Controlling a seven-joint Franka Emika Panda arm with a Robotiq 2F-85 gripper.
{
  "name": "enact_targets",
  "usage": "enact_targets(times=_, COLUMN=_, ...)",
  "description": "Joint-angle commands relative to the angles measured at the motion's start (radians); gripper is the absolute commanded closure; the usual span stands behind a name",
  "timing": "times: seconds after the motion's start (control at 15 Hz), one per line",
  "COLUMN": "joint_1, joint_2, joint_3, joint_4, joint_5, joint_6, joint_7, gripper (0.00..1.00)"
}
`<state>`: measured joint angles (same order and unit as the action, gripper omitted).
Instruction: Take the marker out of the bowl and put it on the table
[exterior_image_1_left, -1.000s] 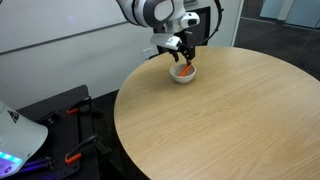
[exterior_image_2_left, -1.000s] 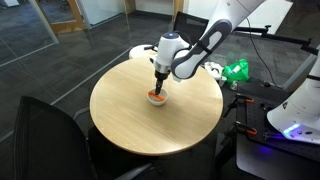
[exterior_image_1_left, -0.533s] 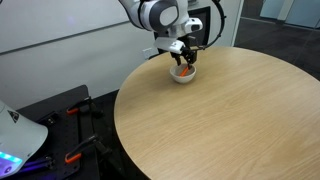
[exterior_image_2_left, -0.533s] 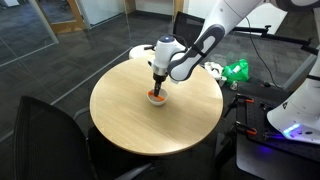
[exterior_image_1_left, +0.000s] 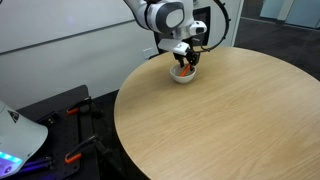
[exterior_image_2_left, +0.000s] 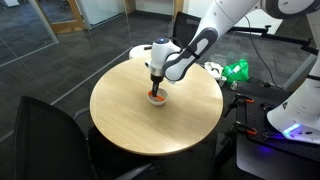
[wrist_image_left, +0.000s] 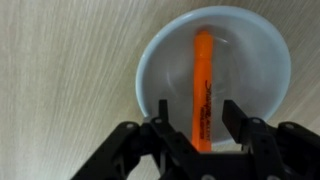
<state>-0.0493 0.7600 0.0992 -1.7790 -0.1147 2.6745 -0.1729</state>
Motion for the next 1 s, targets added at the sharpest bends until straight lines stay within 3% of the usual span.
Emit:
enact_targets(times=0.0, joint_1=-0.023, joint_2=0.035, joint_3=0.033, joint_4=0.067, joint_5=0.046, joint_6=-0.064, joint_7=-0.064, gripper=0.42)
enact_targets(times=0.27, joint_1=-0.029, joint_2=0.054, joint_3=0.049, joint_4=0.094, joint_5=0.065, joint_6=-0.096, joint_7=-0.093, gripper=0.47)
enact_targets(times=0.33, joint_1=-0.027, joint_2=0.058, joint_3=0.048, joint_4=0.100, joint_5=0.066, joint_6=-0.104, joint_7=-0.093, gripper=0.71)
enact_targets(times=0.4, joint_1=-0.025, joint_2=0.060, joint_3=0.047, joint_4=0.104, joint_5=0.066, joint_6=-0.111, joint_7=-0.094, gripper=0.73)
enact_targets(times=0.6, joint_1=-0.020, joint_2=0.062, joint_3=0.040, joint_4=0.111, joint_5=0.065, joint_6=-0.114, joint_7=-0.089, gripper=0.96)
enact_targets(times=0.67, joint_1=-0.019, joint_2=0.063, joint_3=0.038, joint_4=0.113, joint_5=0.064, joint_6=-0.114, joint_7=-0.088, gripper=0.99)
enact_targets(times=0.93, joint_1=0.001, joint_2=0.017, joint_3=0.020, joint_4=0.078, joint_5=0.053, joint_6=-0.107, joint_7=-0.057, gripper=0.95)
